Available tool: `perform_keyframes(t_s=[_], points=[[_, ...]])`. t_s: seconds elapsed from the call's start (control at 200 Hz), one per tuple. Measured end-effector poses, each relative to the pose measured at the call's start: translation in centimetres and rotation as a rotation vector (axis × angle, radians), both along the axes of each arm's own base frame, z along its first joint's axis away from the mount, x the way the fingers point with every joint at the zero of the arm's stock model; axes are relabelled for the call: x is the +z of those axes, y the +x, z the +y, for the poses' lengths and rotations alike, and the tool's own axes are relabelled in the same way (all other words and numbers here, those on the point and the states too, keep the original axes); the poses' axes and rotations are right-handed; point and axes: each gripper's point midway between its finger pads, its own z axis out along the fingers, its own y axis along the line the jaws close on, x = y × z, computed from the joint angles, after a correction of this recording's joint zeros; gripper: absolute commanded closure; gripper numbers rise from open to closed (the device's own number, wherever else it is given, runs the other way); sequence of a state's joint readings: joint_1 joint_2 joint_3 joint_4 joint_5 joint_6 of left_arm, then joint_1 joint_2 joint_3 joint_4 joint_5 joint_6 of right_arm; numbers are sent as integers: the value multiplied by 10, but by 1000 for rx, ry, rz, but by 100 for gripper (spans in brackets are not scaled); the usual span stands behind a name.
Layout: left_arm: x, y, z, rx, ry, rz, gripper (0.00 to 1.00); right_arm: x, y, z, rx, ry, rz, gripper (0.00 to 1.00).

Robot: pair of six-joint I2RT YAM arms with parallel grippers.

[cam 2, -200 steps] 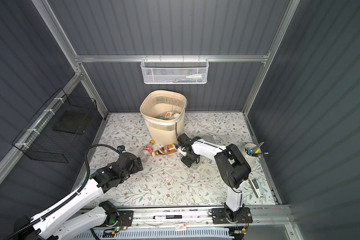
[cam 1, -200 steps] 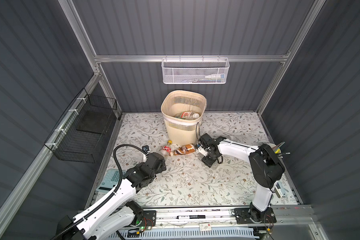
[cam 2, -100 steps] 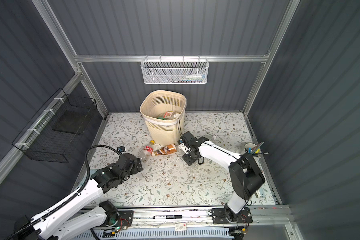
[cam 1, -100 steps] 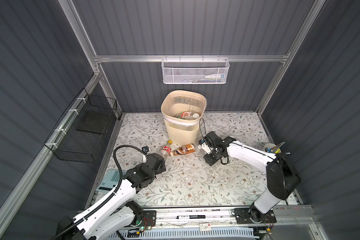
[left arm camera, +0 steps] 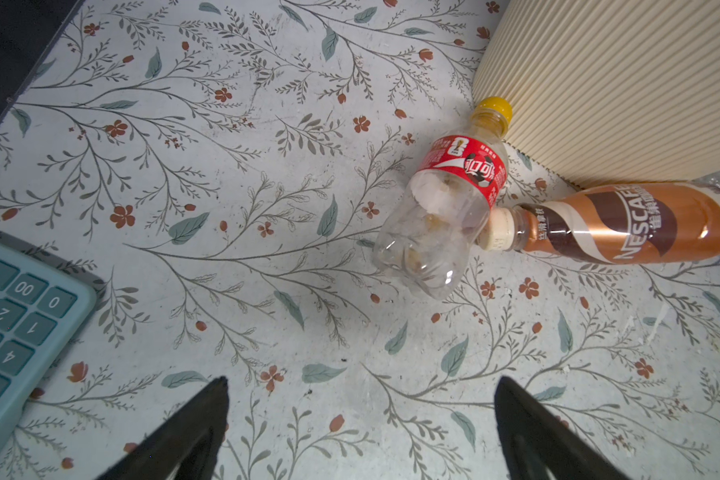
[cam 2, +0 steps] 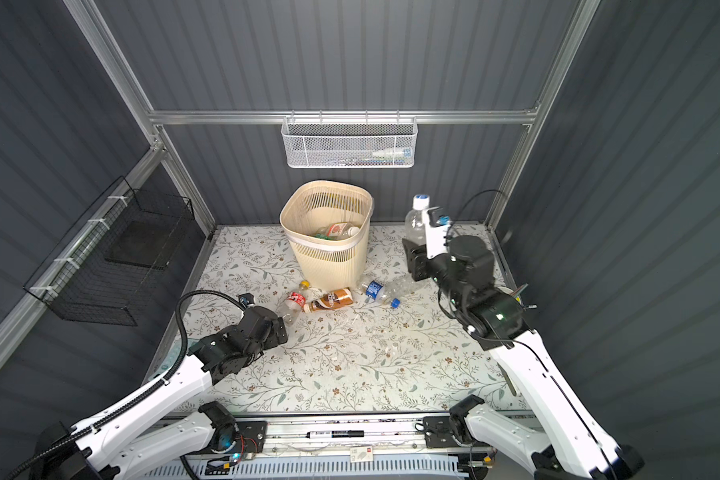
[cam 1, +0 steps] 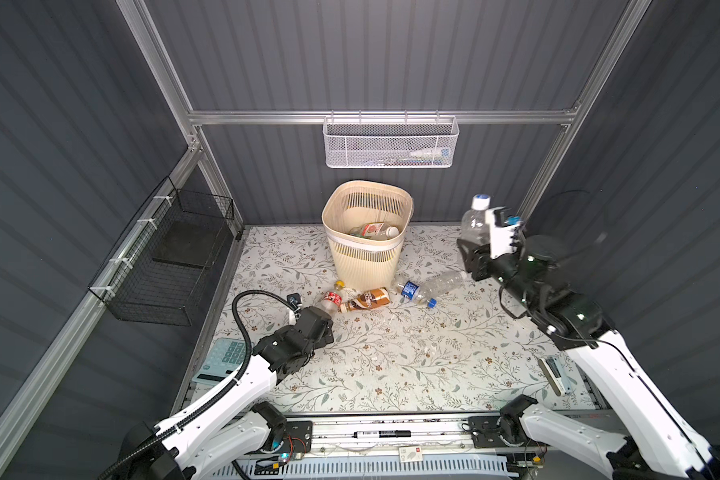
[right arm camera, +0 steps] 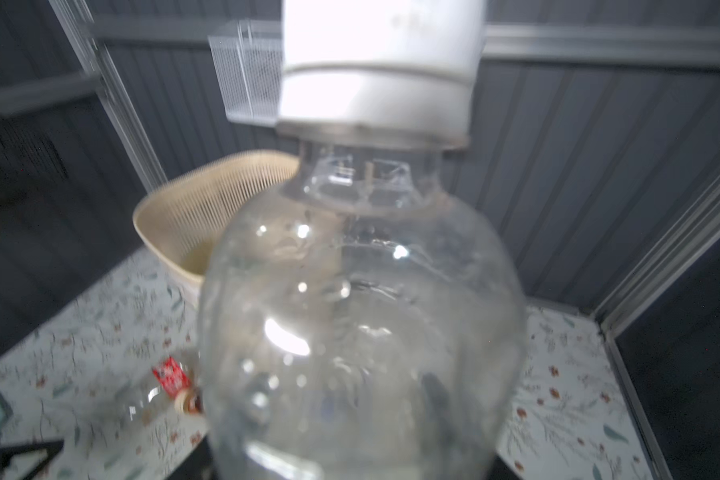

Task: Throw the plastic bottles in the bin
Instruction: 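Lift the clear bottle with the right gripper and drop it into the bin, then grasp the brown Nescafe bottle with the left gripper while the right gripper withdraws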

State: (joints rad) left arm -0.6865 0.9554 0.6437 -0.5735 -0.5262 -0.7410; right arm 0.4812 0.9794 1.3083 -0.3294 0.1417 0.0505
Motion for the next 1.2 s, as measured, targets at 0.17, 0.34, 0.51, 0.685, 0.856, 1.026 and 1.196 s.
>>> perform_keyframes(t_s=[0.17, 0.34, 0.51, 0.685, 0.856, 1.026, 1.196], points=[[-4, 5, -9, -20, -17, 6, 0, 89, 23, 20, 72, 147, -159, 46], [-13, 6, -14, -48, -3, 38, 0, 86, 112, 102, 269, 160, 22, 29], [-12, 6, -16, -64, 14, 54, 0, -17, 180, 151, 314, 113, 378, 1], [-3, 9, -18, -88, 20, 36, 0, -61, 155, 124, 212, 102, 543, 1], [4, 7, -21, -142, 51, 15, 0, 3, 89, 74, 152, 210, 354, 1], [22, 7, -46, -284, 162, -29, 0, 15, 58, 32, 83, 294, 239, 1], [30, 22, -96, -467, 307, -36, 0, -95, 65, 15, -20, 244, 427, 1]])
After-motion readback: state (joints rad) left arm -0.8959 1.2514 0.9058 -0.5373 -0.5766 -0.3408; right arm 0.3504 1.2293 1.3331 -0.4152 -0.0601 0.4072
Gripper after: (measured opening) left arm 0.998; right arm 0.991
